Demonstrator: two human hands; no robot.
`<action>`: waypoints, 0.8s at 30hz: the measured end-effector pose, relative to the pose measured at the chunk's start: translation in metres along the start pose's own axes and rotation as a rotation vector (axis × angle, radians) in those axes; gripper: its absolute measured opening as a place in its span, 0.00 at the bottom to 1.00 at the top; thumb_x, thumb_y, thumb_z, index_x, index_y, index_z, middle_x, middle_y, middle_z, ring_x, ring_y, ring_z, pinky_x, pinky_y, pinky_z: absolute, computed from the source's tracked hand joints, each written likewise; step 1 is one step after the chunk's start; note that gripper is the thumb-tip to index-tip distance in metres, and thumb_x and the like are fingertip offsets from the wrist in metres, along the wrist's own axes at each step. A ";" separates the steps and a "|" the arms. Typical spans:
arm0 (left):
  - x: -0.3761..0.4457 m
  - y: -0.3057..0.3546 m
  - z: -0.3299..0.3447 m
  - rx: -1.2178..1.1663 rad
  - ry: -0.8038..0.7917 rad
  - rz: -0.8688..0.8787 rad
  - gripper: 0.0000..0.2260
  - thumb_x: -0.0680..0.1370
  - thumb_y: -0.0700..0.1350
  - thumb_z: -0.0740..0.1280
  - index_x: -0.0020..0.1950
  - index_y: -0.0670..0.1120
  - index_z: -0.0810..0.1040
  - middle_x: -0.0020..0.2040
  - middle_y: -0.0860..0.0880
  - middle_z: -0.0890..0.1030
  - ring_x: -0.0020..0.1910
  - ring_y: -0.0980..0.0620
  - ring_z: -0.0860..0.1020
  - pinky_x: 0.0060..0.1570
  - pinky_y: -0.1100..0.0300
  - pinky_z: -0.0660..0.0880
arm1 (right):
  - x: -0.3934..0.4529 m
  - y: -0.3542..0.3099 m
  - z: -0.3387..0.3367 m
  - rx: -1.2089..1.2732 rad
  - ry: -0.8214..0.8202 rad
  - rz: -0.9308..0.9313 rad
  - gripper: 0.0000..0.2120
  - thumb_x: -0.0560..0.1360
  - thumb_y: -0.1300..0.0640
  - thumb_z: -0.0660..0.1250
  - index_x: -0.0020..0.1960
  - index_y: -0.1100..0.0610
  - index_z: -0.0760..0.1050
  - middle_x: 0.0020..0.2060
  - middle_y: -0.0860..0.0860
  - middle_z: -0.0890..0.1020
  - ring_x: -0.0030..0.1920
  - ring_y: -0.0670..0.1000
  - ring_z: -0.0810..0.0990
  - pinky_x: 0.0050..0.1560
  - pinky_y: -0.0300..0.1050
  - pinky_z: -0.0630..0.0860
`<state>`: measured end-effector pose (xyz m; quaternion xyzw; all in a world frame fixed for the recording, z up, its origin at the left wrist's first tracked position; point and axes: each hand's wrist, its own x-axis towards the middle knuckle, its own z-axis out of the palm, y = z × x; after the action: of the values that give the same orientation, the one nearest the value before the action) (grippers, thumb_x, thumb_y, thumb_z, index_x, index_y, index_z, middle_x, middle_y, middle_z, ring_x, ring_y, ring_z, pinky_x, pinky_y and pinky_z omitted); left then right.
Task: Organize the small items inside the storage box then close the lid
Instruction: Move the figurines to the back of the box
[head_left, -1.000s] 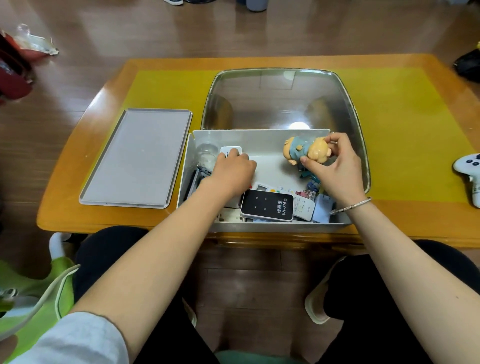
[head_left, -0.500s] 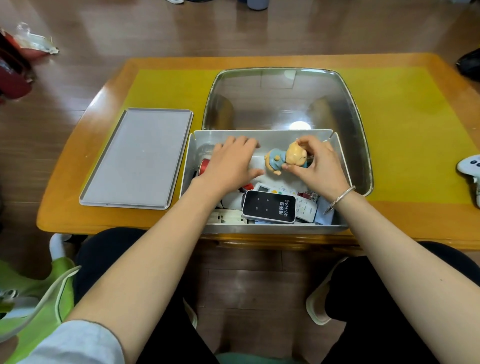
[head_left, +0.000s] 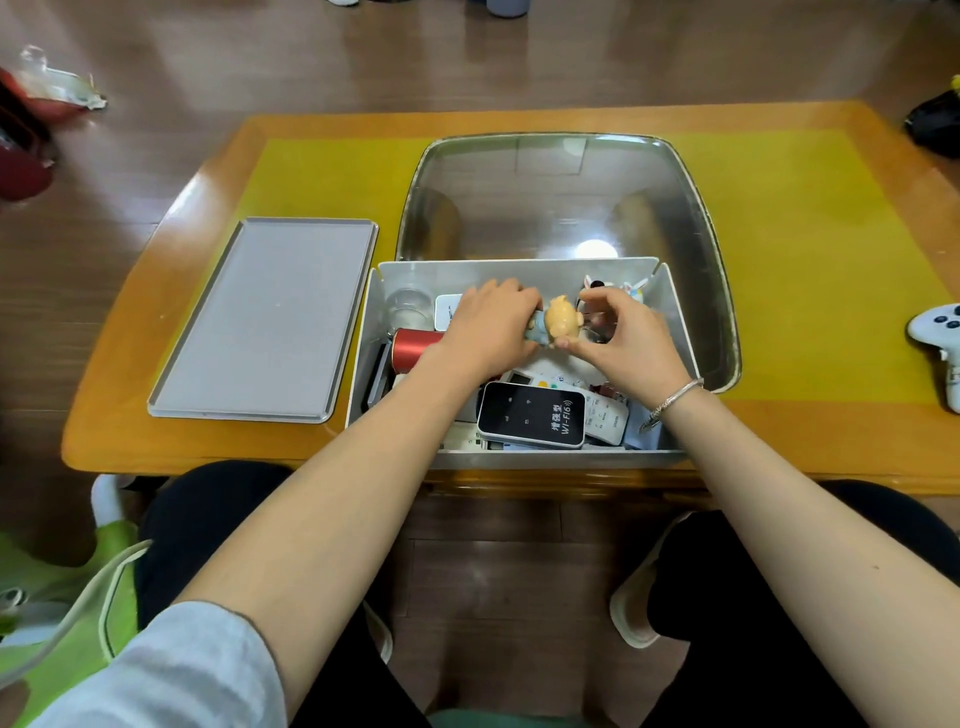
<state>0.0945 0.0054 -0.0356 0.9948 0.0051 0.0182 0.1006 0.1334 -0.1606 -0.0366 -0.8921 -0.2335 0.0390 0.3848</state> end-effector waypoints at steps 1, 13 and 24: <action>0.002 0.000 0.001 0.051 0.010 -0.012 0.19 0.74 0.54 0.69 0.60 0.46 0.74 0.57 0.44 0.75 0.57 0.43 0.71 0.54 0.53 0.65 | 0.000 0.003 -0.003 -0.037 0.005 0.035 0.24 0.68 0.52 0.75 0.60 0.59 0.74 0.49 0.53 0.80 0.49 0.50 0.78 0.56 0.44 0.74; 0.004 0.006 0.020 0.172 -0.013 -0.088 0.14 0.77 0.47 0.65 0.62 0.47 0.75 0.62 0.45 0.73 0.60 0.43 0.69 0.55 0.52 0.63 | -0.002 0.009 -0.005 -0.347 -0.116 0.084 0.15 0.74 0.56 0.66 0.59 0.61 0.76 0.55 0.59 0.78 0.56 0.57 0.76 0.60 0.52 0.73; -0.039 0.047 0.025 0.135 -0.200 -0.217 0.36 0.76 0.70 0.47 0.72 0.44 0.65 0.68 0.44 0.67 0.65 0.39 0.67 0.61 0.45 0.62 | -0.010 0.017 0.003 -0.443 -0.146 0.034 0.18 0.76 0.57 0.63 0.65 0.61 0.70 0.62 0.59 0.71 0.65 0.59 0.66 0.67 0.50 0.62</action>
<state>0.0569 -0.0463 -0.0516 0.9897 0.1035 -0.0924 0.0349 0.1303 -0.1734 -0.0514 -0.9535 -0.2483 0.0578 0.1611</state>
